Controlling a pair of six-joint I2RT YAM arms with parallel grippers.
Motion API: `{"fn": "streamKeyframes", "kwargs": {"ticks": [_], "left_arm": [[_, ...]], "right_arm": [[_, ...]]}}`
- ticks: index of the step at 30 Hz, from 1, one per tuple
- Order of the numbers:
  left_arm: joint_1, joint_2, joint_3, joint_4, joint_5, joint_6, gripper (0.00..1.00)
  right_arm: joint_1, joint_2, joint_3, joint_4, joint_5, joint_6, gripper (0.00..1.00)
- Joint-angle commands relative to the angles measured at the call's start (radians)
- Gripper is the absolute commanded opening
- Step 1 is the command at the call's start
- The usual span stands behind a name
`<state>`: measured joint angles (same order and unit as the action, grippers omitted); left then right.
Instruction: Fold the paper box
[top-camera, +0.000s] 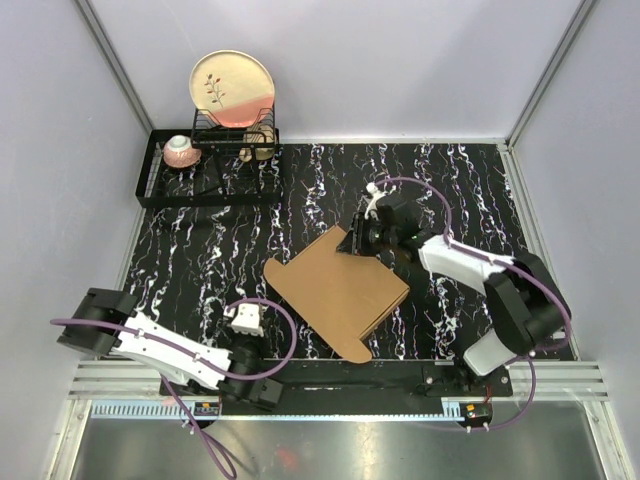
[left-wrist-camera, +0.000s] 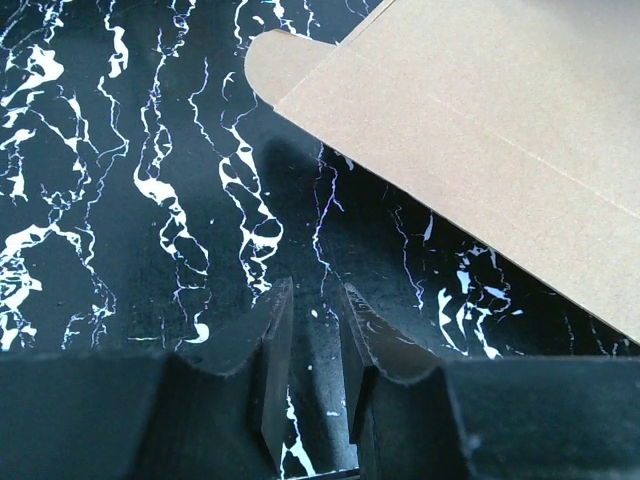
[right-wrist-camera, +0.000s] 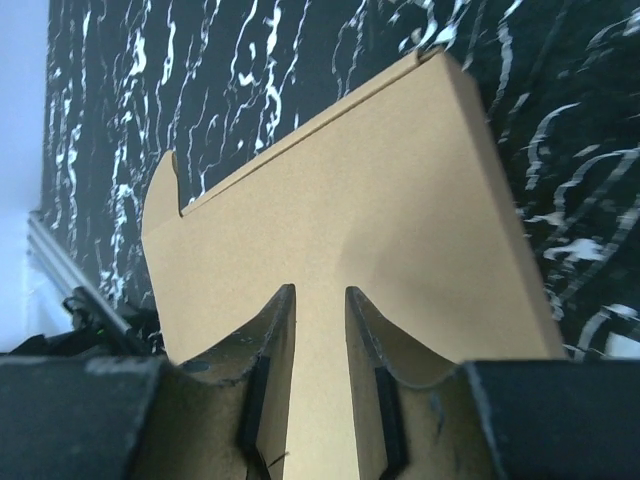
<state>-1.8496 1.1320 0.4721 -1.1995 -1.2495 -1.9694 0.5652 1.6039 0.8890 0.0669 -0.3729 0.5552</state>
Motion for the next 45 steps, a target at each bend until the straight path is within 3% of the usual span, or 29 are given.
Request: {"fn": "streamKeyframes", "kwargs": {"ticks": [1,5,9,16,30,34,38,42,45], "left_arm": [[-0.005,0.037,0.034,-0.017,-0.024,-0.212,0.28],[-0.01,0.04,0.036,-0.026,-0.021,-0.235,0.28],[-0.013,0.06,0.033,-0.023,-0.028,-0.258,0.28],[-0.016,0.129,0.076,-0.023,-0.042,-0.238,0.28],[-0.007,0.06,0.008,-0.113,-0.106,-0.37,0.3],[-0.005,0.067,0.023,-0.202,-0.125,-0.437,0.3],[-0.007,0.097,0.048,-0.238,-0.131,-0.459,0.31],[-0.005,0.14,0.065,-0.236,-0.139,-0.464,0.31],[-0.01,0.16,0.08,-0.247,-0.134,-0.47,0.31]], "right_arm": [[-0.008,-0.139,0.071,-0.195,0.164,-0.122,0.33],[-0.008,-0.203,-0.022,-0.207,0.103,-0.109,0.33],[-0.008,-0.248,-0.18,-0.103,0.016,-0.02,0.34],[-0.01,-0.164,-0.321,0.103,-0.027,0.061,0.34],[-0.048,0.099,-0.023,0.021,0.083,-0.027,0.34],[-0.048,0.032,-0.001,-0.006,0.118,-0.044,0.34],[-0.053,-0.058,0.053,-0.096,0.25,-0.11,0.34],[-0.097,-0.006,0.155,-0.191,0.269,-0.187,0.1],[-0.097,0.022,0.171,-0.181,0.272,-0.196,0.06]]}}
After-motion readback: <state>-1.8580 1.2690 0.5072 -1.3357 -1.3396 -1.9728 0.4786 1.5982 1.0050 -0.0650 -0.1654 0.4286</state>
